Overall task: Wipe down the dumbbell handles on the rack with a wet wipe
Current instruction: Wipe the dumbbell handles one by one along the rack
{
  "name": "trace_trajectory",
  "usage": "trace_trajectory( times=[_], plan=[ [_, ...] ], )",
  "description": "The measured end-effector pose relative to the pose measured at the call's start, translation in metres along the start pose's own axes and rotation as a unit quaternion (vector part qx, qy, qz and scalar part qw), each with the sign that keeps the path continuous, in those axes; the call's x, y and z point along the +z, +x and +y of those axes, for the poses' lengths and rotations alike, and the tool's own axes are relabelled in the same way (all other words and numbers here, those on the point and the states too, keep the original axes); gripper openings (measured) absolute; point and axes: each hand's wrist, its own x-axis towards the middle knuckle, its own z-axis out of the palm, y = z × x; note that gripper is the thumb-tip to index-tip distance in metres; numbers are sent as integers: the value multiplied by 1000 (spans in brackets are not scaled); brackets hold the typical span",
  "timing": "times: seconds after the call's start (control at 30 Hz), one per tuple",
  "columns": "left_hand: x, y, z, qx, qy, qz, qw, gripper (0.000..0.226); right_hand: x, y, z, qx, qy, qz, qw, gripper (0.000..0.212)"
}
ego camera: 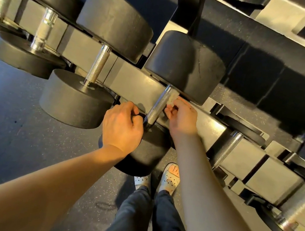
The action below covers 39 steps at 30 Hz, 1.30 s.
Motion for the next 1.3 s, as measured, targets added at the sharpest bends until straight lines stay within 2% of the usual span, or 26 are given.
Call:
trace_trajectory(
  times=[0.07,0.13,0.23,0.33,0.4,0.43,0.5,0.6,0.73,0.77,0.8,0.87,0.93,1.0,1.07,1.17,1.23,1.3],
  plan=[
    [0,0,0,1,1,3,1000,28,-1,-7,15,-75,-33,-11,997,15],
    [0,0,-1,0,-4,8,1000,26,0,-13,25,-166,-136,-13,977,10],
    [1,-1,-3,-18,-30,21,999,24,-5,-21,35,-283,-347,-31,894,8],
    [2,-3,-2,-39,-63,44,996,22,-7,-32,35,-288,-502,-81,811,6],
    [2,-3,-4,-52,-82,73,993,21,-5,-38,29,-277,-602,-126,739,8],
    [3,-2,-5,-71,-101,93,988,21,-3,-41,24,-283,-656,-149,683,11],
    [2,0,-8,-132,-151,139,970,20,4,-47,16,-324,-755,-191,538,16],
    [3,3,-9,-174,-174,162,956,17,30,-49,7,-362,-828,-244,353,20],
    [3,4,-7,-177,-197,147,953,20,70,-37,8,-315,-912,-254,65,24],
    [3,4,-8,-175,-200,139,954,19,79,-35,8,-271,-928,-256,24,19],
    [2,4,-8,-171,-203,135,955,18,86,-34,7,-212,-939,-270,27,8],
    [1,4,-7,-165,-204,139,955,16,99,-30,3,-95,-940,-309,111,22],
    [0,3,-6,-160,-196,144,957,15,98,-28,-3,-86,-923,-334,168,28],
    [0,2,-6,-155,-195,141,958,14,80,-27,-11,-172,-907,-335,188,29],
    [0,2,-5,-159,-198,136,958,15,48,-23,-14,-290,-868,-351,197,20],
    [-1,2,-4,-160,-194,137,958,16,6,-8,-12,-448,-786,-392,166,15],
    [-2,2,-3,-153,-192,133,960,16,-4,-10,-13,-518,-760,-361,156,16],
    [-2,3,-3,-151,-189,131,961,15,-10,-15,-19,-573,-746,-283,187,15]
  ],
)
